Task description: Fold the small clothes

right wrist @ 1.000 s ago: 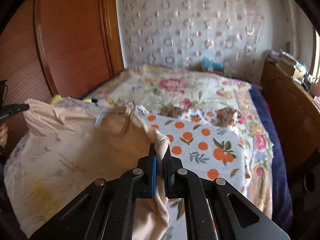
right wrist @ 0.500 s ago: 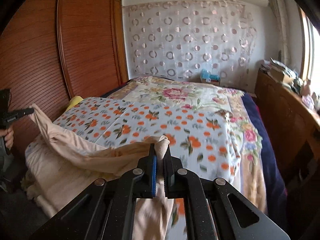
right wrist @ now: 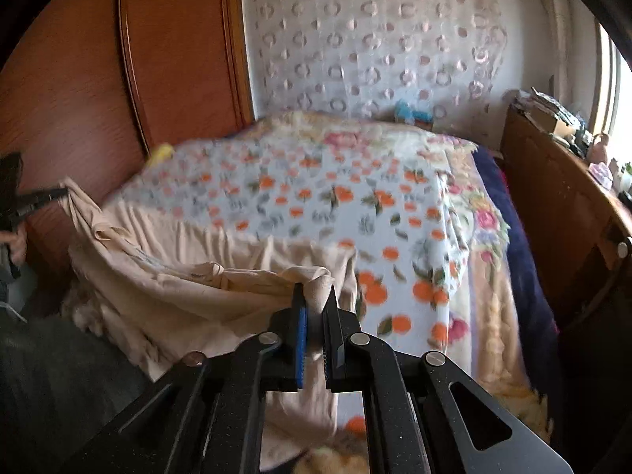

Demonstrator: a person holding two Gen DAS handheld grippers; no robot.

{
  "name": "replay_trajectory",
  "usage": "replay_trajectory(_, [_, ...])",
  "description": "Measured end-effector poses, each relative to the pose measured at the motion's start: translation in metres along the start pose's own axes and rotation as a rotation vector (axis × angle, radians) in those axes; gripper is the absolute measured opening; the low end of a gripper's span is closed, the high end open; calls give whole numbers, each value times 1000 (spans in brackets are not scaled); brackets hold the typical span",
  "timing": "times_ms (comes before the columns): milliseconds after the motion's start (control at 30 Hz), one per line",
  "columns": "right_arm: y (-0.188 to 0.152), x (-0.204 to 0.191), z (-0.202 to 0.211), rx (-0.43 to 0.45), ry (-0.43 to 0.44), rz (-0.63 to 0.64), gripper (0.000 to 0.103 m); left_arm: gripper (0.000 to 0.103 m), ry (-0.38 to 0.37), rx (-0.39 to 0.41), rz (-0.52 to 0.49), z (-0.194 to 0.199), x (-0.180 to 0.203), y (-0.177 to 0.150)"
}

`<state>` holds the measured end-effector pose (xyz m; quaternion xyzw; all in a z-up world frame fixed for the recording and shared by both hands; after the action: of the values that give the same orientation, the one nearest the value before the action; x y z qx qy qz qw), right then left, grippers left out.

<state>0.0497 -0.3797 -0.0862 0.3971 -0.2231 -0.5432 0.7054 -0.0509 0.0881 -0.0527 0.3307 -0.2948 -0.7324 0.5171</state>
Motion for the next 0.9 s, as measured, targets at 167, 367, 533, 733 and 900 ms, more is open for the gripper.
replay_trajectory(167, [10, -3, 0, -2, -11, -5, 14, 42, 1, -11, -16, -7, 5, -1])
replay_trajectory(367, [21, -1, -6, 32, -29, 2, 45, 74, 13, 10, -22, -14, 0, 9])
replay_trajectory(533, [27, 2, -42, 16, -11, 0, 46, 75, 21, -21, -25, -42, -11, 17])
replay_trajectory(733, [31, 14, -101, -45, 16, -35, 46, 75, 27, -84, -11, -85, -29, 17])
replay_trajectory(900, [36, 22, -133, -83, 10, -71, 46, 75, 10, -145, 0, -112, -37, 9])
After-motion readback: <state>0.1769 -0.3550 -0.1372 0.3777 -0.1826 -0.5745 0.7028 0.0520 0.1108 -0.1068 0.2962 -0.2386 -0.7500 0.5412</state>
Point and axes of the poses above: each gripper's, at about its wrist camera, not at the fingertips, and z roughly against the way its jaws point, x to its right, y to its top, the point moved 1 cm from there along -z, roughly the way its jaws point, and after that the axes turned 15 degrees about -z, right-handed, at the moved point
